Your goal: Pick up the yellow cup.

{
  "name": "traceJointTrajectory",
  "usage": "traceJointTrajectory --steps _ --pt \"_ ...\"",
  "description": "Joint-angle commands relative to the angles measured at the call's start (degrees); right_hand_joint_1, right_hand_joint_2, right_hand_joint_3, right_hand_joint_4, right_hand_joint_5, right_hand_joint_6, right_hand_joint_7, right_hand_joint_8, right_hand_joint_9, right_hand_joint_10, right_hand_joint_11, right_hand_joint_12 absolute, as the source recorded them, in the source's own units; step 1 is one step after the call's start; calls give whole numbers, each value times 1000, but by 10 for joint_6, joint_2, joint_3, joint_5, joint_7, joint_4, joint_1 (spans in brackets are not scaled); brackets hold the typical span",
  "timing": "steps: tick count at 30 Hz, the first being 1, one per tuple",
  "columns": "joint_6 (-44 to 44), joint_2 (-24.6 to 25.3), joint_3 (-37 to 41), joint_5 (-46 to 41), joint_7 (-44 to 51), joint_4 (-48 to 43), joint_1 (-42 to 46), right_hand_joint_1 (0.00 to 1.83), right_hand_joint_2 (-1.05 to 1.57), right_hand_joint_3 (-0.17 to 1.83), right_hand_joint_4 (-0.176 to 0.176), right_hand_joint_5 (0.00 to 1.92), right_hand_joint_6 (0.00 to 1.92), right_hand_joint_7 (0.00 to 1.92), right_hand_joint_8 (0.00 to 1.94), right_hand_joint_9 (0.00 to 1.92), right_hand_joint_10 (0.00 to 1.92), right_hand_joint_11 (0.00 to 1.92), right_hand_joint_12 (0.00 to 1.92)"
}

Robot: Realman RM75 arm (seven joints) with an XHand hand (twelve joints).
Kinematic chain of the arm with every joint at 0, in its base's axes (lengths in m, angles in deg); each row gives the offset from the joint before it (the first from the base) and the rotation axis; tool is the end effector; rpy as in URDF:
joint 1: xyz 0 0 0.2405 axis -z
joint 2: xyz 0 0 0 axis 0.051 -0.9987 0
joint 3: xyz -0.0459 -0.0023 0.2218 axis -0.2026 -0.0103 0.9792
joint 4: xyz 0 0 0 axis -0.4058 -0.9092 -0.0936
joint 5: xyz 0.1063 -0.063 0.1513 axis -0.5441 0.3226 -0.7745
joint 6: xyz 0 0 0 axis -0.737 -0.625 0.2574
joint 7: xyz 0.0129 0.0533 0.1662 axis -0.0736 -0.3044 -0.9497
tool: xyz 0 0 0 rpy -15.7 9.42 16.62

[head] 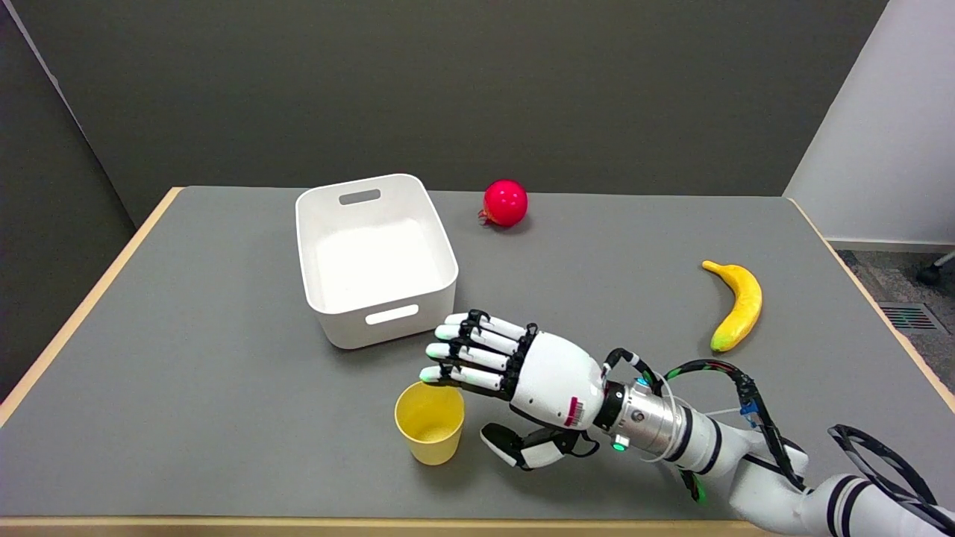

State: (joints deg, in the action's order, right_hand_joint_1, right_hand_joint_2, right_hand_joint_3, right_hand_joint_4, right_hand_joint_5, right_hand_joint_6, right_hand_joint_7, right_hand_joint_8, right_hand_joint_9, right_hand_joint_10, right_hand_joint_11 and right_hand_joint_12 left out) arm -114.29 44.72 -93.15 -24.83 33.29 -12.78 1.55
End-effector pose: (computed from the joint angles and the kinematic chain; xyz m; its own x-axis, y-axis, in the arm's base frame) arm -0.2648 -0.2604 0.2099 0.9652 0.1981 0.1708 0.0488 -0.7779 0.6264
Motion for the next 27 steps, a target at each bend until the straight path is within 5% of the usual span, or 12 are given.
traceJointTrajectory --steps 1,7,15,18,27 --pt "38 7 -10 0 -10 -4 -13 936 657 1026 11 274 588 196 361 15 495 -1 516" --pt "33 7 -9 0 -32 6 -13 933 678 1005 16 318 670 205 349 17 495 -1 521" --pt "27 4 -1 0 -35 7 -13 890 749 985 31 479 1072 246 362 29 514 -1 530" --pt "26 2 1 0 -35 4 -13 877 1202 284 48 594 1591 260 364 26 528 -1 554" --pt "25 2 10 0 -35 1 -13 904 1062 544 38 641 1615 243 492 17 613 -1 570"
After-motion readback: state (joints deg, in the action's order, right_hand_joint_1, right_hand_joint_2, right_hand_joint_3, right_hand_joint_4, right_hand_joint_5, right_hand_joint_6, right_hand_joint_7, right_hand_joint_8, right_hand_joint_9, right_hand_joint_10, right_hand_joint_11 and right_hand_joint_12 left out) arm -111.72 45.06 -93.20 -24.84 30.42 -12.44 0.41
